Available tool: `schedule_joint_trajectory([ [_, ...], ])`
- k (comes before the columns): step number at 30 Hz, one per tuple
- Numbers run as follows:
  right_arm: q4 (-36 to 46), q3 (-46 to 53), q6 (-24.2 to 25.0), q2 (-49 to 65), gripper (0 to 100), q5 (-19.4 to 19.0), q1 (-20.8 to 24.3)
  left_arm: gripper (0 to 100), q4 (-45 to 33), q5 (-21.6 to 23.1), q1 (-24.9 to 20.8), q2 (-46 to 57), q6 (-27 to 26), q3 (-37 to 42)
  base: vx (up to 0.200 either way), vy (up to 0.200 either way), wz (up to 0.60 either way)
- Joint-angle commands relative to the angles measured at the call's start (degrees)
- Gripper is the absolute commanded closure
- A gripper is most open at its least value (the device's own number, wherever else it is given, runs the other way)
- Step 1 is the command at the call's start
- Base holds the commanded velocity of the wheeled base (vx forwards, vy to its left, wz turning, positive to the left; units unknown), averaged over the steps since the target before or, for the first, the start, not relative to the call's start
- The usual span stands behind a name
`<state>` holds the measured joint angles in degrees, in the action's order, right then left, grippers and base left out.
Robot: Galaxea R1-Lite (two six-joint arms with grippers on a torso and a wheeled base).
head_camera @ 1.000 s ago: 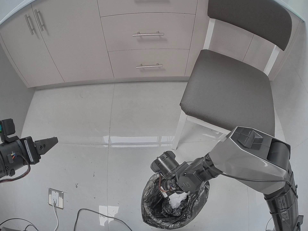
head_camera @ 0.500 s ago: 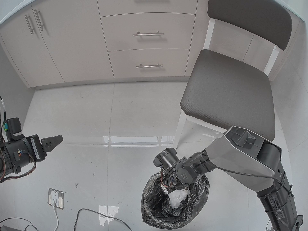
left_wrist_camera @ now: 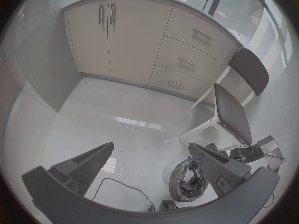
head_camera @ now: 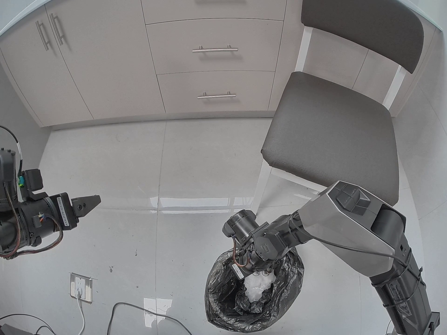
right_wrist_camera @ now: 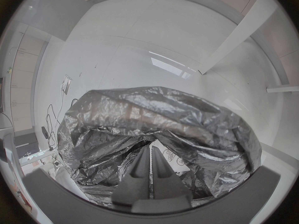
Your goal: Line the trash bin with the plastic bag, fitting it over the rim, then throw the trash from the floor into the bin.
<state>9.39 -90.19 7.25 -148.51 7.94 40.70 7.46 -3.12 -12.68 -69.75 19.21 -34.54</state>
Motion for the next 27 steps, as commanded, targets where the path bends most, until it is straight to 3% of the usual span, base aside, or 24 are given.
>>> schedule_joint_trajectory([
  [1, 0.19, 0.27, -0.13, 0.23, 100, -0.03, 0.08, 0, 0.19, -0.04, 0.02, -1.79, 0.04, -0.01, 0.0, 0.0, 0.0],
  [5, 0.02, 1.68, -1.98, 0.59, 100, 0.06, 0.08, 0, 0.27, 0.31, 0.02, -2.84, -0.05, -0.09, 0.0, 0.0, 0.0],
  [27, -0.77, 3.79, -1.72, 1.11, 100, 1.12, 0.43, 0, 0.98, 1.28, 0.11, -3.55, 0.48, 0.52, 0.0, 0.0, 0.0],
])
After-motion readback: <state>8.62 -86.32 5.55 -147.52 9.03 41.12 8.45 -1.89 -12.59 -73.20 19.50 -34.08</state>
